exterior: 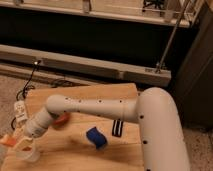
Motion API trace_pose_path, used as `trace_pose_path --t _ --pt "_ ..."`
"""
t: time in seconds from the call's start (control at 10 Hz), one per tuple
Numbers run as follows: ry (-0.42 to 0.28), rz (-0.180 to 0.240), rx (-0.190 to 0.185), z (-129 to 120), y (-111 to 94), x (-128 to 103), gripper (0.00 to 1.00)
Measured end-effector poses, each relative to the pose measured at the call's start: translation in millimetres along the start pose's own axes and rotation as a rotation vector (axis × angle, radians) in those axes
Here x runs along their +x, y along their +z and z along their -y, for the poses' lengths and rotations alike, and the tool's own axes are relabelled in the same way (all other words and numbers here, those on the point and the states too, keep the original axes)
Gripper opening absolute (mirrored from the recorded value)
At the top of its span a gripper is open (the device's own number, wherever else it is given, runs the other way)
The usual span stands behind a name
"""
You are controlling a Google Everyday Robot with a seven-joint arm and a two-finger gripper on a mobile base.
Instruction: Place the pepper in the ceramic cup
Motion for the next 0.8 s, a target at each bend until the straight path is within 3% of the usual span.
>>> trace_pose_path --t 0.1,0.8 --pt "-0.001 -0.002 0.002 -1 -1 -2 0.8" --pt "0.012 0.011 -0.015 -9 -14 -10 0.8"
